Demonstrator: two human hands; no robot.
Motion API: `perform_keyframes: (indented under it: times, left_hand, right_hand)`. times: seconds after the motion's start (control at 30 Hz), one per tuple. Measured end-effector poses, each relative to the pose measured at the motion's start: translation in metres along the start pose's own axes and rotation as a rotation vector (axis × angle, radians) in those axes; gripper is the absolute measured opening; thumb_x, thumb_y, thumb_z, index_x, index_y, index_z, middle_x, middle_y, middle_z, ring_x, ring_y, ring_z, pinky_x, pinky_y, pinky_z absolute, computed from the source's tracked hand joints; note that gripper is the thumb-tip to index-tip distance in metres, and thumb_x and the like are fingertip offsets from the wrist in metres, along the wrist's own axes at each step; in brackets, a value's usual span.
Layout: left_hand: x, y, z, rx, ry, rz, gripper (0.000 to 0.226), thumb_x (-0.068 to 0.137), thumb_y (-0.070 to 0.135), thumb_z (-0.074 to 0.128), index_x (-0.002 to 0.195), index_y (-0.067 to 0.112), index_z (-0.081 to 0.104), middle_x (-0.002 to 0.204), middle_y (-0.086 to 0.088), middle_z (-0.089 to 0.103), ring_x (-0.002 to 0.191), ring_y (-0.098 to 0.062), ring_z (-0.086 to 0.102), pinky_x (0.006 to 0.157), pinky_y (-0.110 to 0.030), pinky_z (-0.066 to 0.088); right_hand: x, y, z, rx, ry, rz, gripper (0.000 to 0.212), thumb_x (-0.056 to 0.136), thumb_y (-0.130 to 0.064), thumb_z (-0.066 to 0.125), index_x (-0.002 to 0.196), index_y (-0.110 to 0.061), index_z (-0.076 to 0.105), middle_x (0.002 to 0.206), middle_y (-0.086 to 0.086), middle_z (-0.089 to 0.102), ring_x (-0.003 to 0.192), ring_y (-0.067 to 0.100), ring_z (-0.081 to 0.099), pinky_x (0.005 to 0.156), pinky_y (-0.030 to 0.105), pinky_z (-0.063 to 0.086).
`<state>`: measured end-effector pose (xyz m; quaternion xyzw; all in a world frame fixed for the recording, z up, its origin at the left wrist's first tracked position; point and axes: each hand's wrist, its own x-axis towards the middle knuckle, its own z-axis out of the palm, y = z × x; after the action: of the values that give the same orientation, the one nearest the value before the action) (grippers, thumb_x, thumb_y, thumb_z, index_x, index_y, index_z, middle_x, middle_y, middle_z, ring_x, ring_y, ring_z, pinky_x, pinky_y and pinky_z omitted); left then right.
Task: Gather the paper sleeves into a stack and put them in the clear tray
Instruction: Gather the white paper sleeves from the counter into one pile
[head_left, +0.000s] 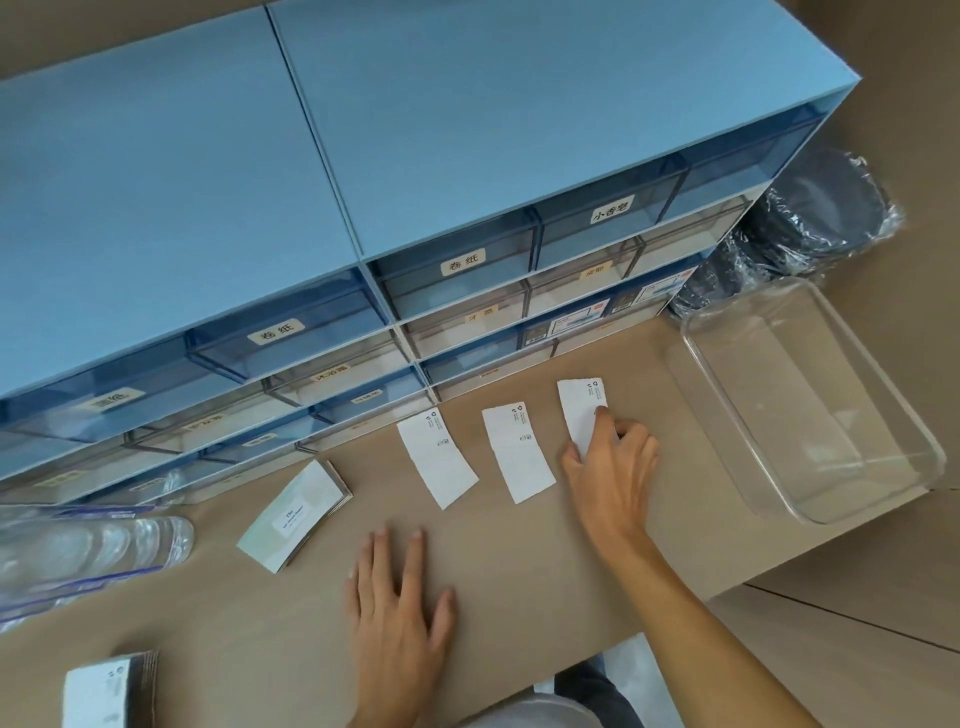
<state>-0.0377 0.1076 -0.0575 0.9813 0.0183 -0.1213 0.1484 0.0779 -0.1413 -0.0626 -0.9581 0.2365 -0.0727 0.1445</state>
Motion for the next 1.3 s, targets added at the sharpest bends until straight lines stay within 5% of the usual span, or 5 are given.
perform_keyframes:
  times: [0.4, 0.73, 1.3]
  left_hand:
    - [-0.007, -0.013, 0.008, 0.12, -0.071, 0.015, 0.07, 0.086, 0.054, 0.044, 0.15, 0.025, 0.038, 0.159, -0.013, 0.032, 0.146, -0.036, 0.03, 0.114, -0.055, 0.027]
    - [-0.008, -0.013, 0.007, 0.138, -0.039, 0.035, 0.069, 0.087, 0.052, 0.048, 0.15, 0.025, 0.038, 0.158, -0.012, 0.034, 0.145, -0.037, 0.032, 0.113, -0.054, 0.028]
    - [-0.008, -0.015, 0.009, 0.093, 0.022, 0.046, 0.066, 0.088, 0.05, 0.049, 0.149, 0.025, 0.04, 0.157, -0.01, 0.037, 0.145, -0.035, 0.032, 0.114, -0.054, 0.027]
  right_hand:
    - [-0.008, 0.009, 0.0, 0.086, 0.039, -0.072, 0.049, 0.063, -0.014, 0.078, 0.107, 0.001, 0.063, 0.091, 0.027, 0.055, 0.079, 0.04, 0.05, 0.072, 0.05, 0.047]
    - [-0.04, -0.048, -0.004, 0.238, -0.033, -0.136, 0.05, 0.067, -0.013, 0.079, 0.113, -0.001, 0.064, 0.098, 0.026, 0.056, 0.086, 0.04, 0.05, 0.076, 0.047, 0.048]
    - [-0.062, -0.055, 0.024, 0.133, -0.059, -0.074, 0.049, 0.072, -0.019, 0.079, 0.116, -0.007, 0.06, 0.102, 0.024, 0.053, 0.088, 0.039, 0.048, 0.076, 0.05, 0.049]
